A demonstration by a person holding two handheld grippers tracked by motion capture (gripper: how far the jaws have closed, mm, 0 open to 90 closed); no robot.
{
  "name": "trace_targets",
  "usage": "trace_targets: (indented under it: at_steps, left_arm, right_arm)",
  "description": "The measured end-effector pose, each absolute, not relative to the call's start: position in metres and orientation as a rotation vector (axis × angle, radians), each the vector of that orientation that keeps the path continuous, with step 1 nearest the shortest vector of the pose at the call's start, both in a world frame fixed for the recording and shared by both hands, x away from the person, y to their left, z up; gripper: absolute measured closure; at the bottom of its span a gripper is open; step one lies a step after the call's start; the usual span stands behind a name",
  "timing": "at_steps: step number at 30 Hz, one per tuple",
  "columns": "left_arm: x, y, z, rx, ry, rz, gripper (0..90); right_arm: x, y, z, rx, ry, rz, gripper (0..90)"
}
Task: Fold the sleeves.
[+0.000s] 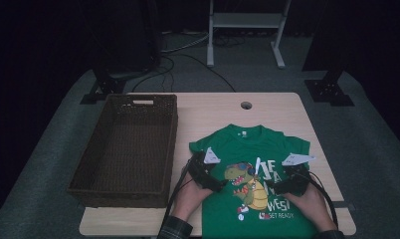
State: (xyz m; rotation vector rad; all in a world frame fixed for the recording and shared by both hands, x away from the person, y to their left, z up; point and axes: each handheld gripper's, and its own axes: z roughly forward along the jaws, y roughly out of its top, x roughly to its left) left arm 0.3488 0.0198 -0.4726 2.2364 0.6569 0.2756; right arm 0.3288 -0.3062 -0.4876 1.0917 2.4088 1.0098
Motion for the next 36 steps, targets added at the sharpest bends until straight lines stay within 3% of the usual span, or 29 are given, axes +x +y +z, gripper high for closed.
trace_targets:
  at_steps: [22, 36]
  left_arm:
    - [0.355, 0.009, -0.440, 2.241, 0.639, 0.260, 0.0]
    - [0.378, 0.010, -0.426, 2.238, 0.644, 0.286, 0.0]
  right_arm:
    - [0.316, -0.335, -0.488, 1.106, 2.399, 1.003, 0.0]
    - [0.310, -0.348, -0.488, 1.108, 2.395, 1.005, 0.0]
